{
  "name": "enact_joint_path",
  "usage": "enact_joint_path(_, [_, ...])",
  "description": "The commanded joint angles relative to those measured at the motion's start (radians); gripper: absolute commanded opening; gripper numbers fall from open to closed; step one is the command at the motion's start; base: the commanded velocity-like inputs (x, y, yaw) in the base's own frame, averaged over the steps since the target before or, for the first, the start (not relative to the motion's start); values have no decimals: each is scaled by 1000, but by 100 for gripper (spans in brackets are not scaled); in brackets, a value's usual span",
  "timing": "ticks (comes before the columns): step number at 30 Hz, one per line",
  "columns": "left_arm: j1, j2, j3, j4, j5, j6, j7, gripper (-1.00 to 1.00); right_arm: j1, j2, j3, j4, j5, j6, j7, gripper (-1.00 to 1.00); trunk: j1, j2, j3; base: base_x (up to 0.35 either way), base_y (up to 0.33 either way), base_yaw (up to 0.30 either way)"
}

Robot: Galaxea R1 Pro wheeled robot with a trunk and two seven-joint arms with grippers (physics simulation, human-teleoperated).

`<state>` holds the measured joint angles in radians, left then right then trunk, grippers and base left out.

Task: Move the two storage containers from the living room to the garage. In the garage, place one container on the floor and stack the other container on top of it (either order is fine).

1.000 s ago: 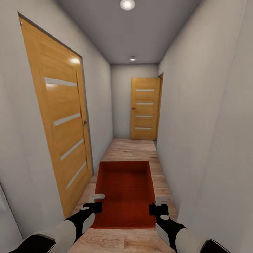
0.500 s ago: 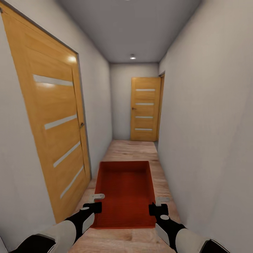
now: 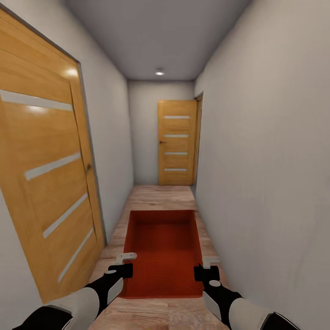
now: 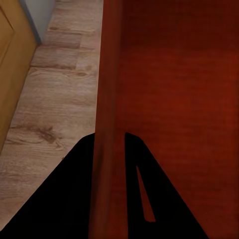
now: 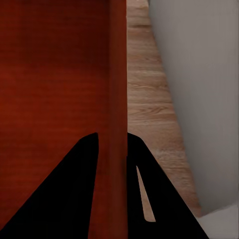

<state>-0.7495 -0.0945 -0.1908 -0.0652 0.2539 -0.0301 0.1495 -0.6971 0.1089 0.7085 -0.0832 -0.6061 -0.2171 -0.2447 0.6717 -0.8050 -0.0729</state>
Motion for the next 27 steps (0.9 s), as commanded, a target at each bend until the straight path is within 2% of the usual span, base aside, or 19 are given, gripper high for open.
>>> enact_joint_path(1, [-2, 4, 65, -3, -2, -13, 82, -100, 0, 0, 16, 0, -12, 2, 16, -100, 1, -1, -2, 324, 147, -33])
enact_joint_path(16, [-2, 4, 65, -2, -2, -12, 84, -100, 0, 0, 16, 0, -12, 2, 16, -100, 1, -1, -2, 325, 140, -1])
enact_joint_path(27, [-2, 4, 65, -2, -3, -11, 84, -100, 0, -1, 15, 0, -12, 2, 16, -100, 1, -1, -2, 325, 72, 0])
